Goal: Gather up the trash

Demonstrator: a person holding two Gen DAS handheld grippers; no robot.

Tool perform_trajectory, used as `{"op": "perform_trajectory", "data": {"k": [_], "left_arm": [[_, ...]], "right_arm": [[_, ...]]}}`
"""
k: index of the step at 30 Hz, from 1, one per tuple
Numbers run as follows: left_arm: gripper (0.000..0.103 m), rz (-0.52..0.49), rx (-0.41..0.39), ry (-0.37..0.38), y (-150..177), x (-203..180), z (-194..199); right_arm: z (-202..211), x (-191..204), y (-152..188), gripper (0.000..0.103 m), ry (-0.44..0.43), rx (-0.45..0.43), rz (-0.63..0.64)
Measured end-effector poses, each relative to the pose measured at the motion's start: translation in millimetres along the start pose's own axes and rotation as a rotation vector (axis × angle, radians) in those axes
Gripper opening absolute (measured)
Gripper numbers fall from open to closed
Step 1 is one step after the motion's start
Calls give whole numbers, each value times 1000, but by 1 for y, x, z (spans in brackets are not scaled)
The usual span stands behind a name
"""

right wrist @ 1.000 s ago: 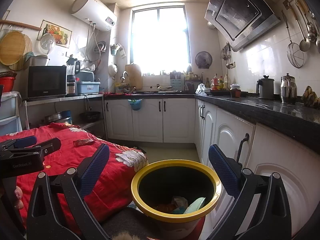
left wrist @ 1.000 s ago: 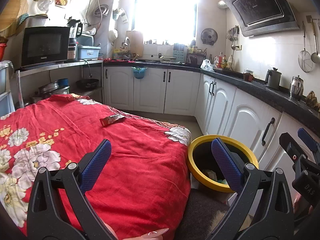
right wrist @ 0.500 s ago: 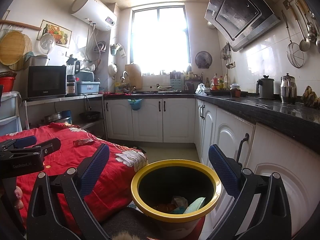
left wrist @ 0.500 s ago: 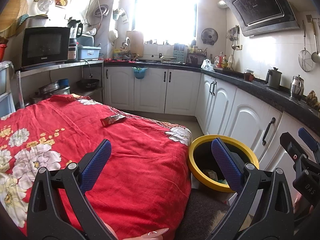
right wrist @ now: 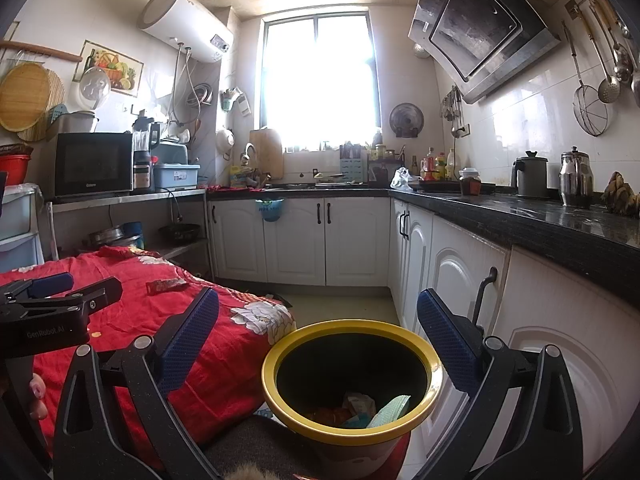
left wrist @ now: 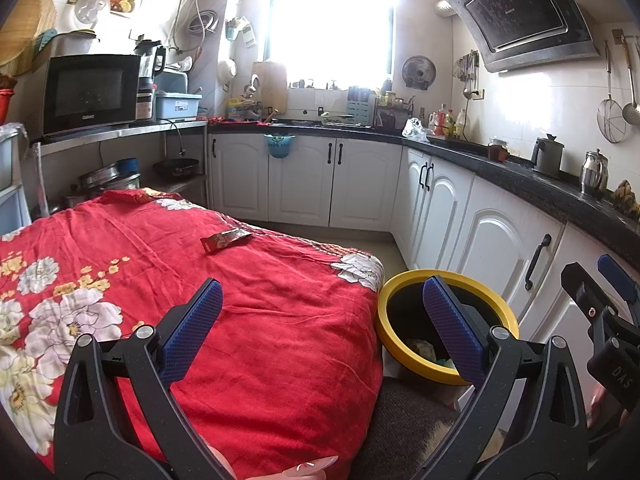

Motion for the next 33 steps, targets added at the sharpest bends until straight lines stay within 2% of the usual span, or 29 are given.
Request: {"op": "perform_trajectory", "data": {"k": [20, 28, 33], "left_arm": [[92, -4, 17, -1, 4, 3, -4], [92, -4, 30, 10, 5, 5, -4], [92, 7, 29, -22, 2, 19, -1]], "right_arm": [[-2, 0, 1, 97, -11, 17, -9], [-6, 8, 1, 97, -52, 44, -16], [-12, 26, -2, 97, -141, 77, -16]]}}
Point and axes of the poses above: each gripper's, at about its wrist camera, not at the fingertips, and z roughly against the way its jaws point, x to its left, y to its underside, the point moved 9 cm from there along -z, roughly the way its jaws point, and after that the axes turned 10 degrees about z, right-handed, at the moved point
